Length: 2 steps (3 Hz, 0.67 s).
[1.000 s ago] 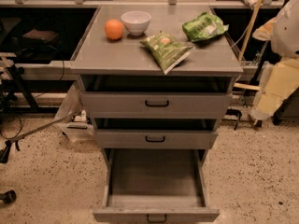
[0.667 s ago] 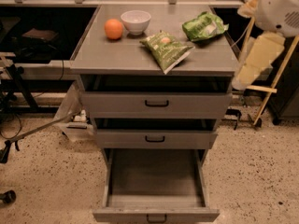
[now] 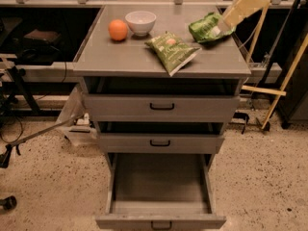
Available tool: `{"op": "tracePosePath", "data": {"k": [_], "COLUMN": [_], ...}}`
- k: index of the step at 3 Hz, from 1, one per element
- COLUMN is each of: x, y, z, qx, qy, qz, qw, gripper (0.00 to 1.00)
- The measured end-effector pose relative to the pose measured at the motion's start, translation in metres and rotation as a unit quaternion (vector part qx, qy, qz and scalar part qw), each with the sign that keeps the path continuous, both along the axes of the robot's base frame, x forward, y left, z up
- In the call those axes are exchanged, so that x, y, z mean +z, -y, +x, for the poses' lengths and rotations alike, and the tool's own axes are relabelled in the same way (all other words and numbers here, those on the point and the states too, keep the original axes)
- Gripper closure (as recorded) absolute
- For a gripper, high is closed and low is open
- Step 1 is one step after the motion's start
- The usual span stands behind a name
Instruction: Place green jalapeno chip bag into bottom drawer
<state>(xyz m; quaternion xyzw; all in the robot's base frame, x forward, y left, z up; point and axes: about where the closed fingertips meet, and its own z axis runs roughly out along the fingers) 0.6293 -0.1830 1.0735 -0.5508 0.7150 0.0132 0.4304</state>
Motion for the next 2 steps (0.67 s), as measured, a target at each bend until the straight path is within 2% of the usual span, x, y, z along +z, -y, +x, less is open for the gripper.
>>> {"op": "tracePosePath", "data": {"k": [1,2], "x": [0.0175,0.0171], "y": [0.0024,0.0022], "z": [0.0047,0.0047], "qx": [-0.001,-0.001], "qy": [0.019,0.019], "qz": [0.008,0.008], "qw": [0.9998,0.9998], "gripper": [0.0,0.0]}}
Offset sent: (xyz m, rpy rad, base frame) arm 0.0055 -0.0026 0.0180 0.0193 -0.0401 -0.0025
